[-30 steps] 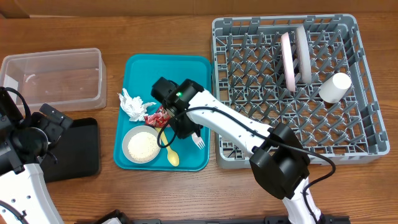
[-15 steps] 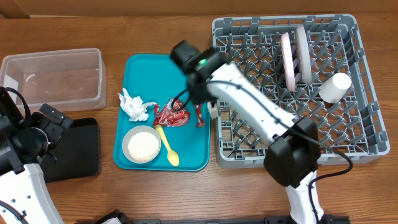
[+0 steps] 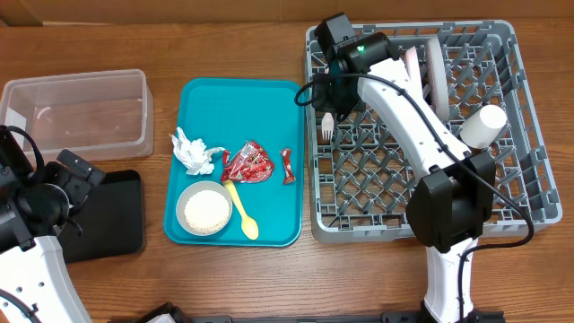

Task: Sort waste into correct bins and load items into the dishwasher rack
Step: 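Lift the white fork with the right gripper and place it in the rack, then move the right gripper back to the yellow spoon and grasp it, then carry the yellow spoon to the rack and stand it beside the plates, then release the spoon and retract the right arm to the right side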

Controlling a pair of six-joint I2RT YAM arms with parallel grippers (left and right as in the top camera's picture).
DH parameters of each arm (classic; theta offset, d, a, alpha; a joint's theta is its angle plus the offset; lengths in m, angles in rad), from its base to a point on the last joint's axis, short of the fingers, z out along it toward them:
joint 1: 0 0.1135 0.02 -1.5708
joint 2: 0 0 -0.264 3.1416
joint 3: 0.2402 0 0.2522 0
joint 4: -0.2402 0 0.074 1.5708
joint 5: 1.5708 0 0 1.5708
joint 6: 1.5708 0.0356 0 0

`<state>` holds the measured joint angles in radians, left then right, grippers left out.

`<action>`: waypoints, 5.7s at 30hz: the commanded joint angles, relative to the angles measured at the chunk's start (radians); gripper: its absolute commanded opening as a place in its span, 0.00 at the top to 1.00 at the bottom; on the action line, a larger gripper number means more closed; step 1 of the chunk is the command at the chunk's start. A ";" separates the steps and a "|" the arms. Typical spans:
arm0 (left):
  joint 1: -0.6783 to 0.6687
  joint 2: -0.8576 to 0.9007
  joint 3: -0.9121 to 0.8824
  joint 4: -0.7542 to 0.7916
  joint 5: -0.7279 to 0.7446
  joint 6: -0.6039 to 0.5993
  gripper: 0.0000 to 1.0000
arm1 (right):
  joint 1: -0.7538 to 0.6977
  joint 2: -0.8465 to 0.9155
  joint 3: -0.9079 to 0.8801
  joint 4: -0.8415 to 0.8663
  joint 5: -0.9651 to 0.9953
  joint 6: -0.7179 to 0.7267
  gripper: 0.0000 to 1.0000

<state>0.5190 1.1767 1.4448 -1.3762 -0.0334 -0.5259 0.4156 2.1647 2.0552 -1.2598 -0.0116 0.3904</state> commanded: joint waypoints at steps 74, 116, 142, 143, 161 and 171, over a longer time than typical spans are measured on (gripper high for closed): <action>0.004 0.002 0.016 0.000 0.008 -0.021 0.00 | 0.504 -0.094 -0.708 0.527 -0.244 0.056 0.79; 0.004 0.002 0.016 0.000 0.008 -0.021 0.00 | 0.077 -0.279 -0.211 0.009 0.059 -0.006 0.93; 0.005 0.002 0.016 0.000 0.008 -0.021 0.00 | 0.100 -0.142 -0.303 0.110 0.039 -0.080 0.53; 0.004 0.002 0.016 0.000 0.008 -0.021 0.00 | 0.100 -0.143 -0.302 0.111 0.040 -0.081 0.46; 0.005 0.002 0.016 0.000 0.008 -0.021 0.00 | 0.100 -0.864 -0.012 -0.060 0.307 -0.130 0.03; 0.005 0.002 0.016 0.000 0.008 -0.021 0.00 | 0.100 -1.038 -0.012 -0.093 0.306 -0.130 0.00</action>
<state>0.5190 1.1767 1.4448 -1.3762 -0.0334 -0.5259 0.5114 1.1412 2.0438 -1.3537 0.2802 0.2676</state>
